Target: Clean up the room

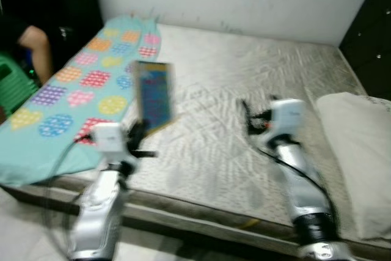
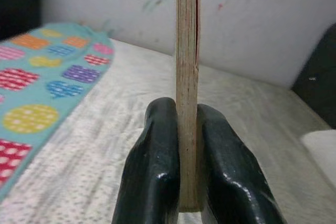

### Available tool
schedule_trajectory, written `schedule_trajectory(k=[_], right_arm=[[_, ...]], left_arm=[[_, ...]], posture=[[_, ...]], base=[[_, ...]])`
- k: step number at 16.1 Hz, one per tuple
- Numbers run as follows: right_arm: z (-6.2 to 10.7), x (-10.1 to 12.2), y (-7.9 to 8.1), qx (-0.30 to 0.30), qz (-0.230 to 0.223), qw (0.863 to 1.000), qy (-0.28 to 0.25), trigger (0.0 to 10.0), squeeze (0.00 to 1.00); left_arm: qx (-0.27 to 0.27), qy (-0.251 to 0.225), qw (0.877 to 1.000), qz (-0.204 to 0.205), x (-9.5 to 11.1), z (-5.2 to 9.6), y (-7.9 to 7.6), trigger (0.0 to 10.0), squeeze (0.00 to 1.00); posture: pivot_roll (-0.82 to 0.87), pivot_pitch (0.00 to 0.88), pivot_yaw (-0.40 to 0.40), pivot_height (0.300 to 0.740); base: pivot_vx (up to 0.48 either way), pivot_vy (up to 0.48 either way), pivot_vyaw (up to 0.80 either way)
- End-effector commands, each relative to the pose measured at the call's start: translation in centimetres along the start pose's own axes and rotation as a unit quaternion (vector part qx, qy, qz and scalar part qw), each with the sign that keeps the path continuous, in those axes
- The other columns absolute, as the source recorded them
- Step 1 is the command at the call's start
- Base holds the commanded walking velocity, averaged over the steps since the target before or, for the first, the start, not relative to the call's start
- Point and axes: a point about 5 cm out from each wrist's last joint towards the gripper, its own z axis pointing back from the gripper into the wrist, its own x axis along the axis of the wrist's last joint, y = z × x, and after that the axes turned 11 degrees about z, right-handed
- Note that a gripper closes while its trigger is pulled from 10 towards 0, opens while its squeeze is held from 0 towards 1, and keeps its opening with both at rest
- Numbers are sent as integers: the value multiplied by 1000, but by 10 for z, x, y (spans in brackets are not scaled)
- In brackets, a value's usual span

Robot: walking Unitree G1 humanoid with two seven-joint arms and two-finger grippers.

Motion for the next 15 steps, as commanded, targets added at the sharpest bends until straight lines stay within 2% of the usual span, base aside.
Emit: schedule_trajectory(k=[1,15], right_arm=[[3,-2,-13,-16,10,1000,3,10000,0],[3,-2,-13,-16,10,1000,4,10000,0]], left_arm=[[-28,-19,999,0,6,-5,-13,10000,0],[-30,-18,999,0,5,-6,-14,10000,0]], posture=[[-81,0,-49,740],[-86,0,-49,740]], base=[[0,-259,413],[0,-265,29]])
